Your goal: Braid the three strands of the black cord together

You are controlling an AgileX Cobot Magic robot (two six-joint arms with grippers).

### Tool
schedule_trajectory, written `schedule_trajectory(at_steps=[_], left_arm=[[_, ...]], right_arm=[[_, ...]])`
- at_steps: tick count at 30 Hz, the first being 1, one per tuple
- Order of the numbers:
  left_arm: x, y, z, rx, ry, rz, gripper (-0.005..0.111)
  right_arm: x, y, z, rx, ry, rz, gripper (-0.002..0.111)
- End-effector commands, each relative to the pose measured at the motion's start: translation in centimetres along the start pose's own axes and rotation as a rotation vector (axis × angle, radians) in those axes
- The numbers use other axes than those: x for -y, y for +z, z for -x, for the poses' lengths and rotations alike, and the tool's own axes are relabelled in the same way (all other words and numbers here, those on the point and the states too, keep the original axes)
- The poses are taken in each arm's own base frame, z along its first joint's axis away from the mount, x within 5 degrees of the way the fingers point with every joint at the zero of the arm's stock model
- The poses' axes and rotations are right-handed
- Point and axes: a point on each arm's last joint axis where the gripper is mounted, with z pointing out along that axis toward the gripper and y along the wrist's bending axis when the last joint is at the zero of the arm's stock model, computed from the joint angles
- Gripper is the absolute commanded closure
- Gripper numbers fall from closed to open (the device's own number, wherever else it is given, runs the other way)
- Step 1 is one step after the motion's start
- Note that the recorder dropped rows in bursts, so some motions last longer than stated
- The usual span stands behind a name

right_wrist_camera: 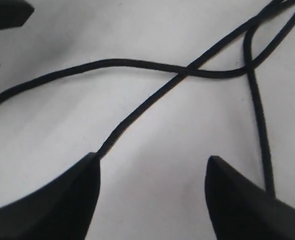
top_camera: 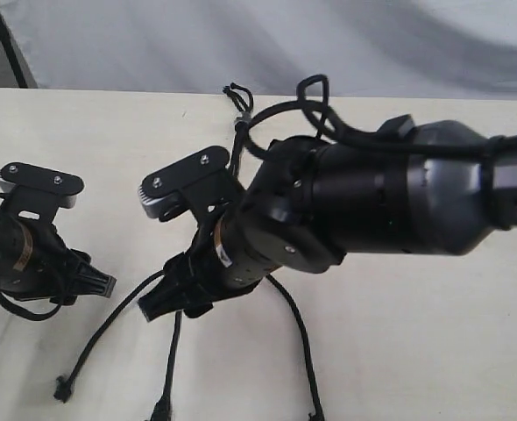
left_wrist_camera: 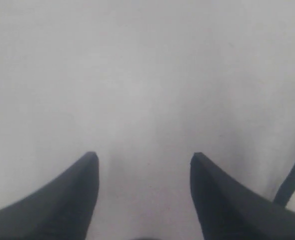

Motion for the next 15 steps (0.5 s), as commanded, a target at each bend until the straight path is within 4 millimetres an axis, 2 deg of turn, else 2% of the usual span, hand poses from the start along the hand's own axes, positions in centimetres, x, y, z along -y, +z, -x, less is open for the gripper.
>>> schedule_trajectory(at_steps=[1,11,15], left_arm=[[-0.11,-0.26,-0.05,0.013,-0.008,-0.004,0.054],[-0.11,-0.26,-0.05,0.013,-0.008,-0.004,0.054],[-0.1,-0.25,-0.03,0.014,-0.008,-0.006,0.054]], right_arm=[[-1.06,0.83,-0.82,-0.048,-0.022,0.005,0.05],[-1.17,1.04,-1.3,-0.095,0.018,0.007,0.05],[-1.99,0.94,-1.45,-0.092,0.02,0.032,0.05]])
